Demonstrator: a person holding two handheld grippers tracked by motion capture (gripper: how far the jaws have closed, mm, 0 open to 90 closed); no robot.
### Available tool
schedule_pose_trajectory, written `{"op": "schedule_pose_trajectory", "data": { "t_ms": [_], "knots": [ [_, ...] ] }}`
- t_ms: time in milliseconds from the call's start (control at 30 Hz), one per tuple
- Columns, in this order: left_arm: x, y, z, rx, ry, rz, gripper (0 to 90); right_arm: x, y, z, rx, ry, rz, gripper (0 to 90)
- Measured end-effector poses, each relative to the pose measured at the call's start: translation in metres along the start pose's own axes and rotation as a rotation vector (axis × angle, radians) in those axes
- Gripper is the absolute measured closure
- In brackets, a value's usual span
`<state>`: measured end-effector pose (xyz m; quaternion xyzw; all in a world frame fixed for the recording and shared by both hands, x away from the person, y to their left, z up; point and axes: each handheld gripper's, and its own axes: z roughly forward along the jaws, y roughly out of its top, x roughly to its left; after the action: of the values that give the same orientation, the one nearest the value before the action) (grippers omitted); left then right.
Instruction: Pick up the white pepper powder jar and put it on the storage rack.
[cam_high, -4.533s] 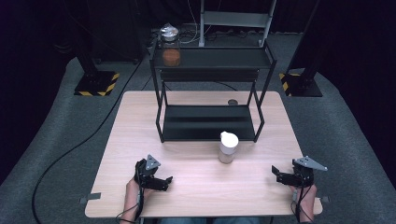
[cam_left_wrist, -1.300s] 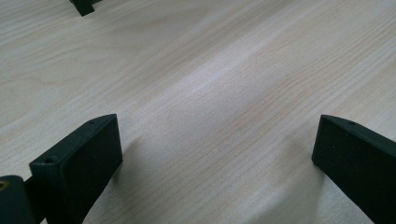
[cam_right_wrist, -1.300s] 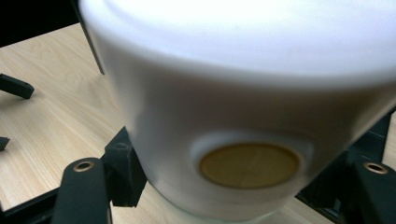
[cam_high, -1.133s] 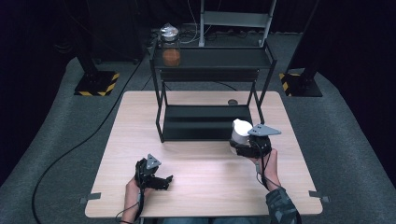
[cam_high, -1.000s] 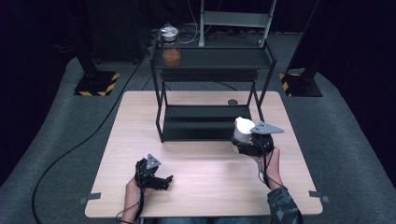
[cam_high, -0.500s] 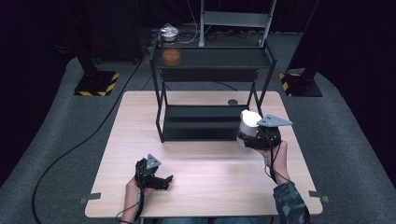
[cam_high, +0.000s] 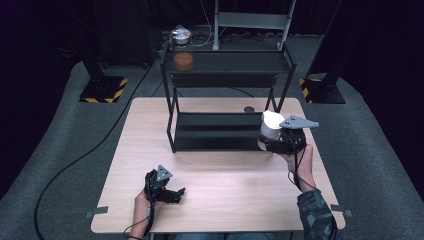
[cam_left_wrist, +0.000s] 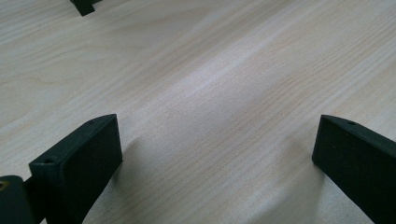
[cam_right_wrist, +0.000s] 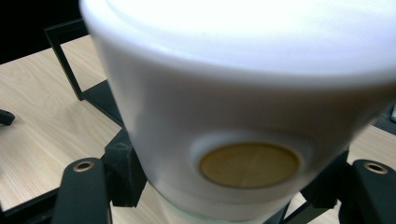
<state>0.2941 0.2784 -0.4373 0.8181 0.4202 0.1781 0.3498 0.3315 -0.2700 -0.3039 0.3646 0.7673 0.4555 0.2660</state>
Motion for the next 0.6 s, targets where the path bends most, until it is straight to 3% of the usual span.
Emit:
{"op": "schedule_pose_trajectory", "data": {
  "t_ms": [600],
  "knots": [
    [0.000,0.000,0.000,0.000,0.000,0.000,0.9,-0.011,0.027,-0.007,-0.021,-0.014,-0.012,29.6]
  ]
}}
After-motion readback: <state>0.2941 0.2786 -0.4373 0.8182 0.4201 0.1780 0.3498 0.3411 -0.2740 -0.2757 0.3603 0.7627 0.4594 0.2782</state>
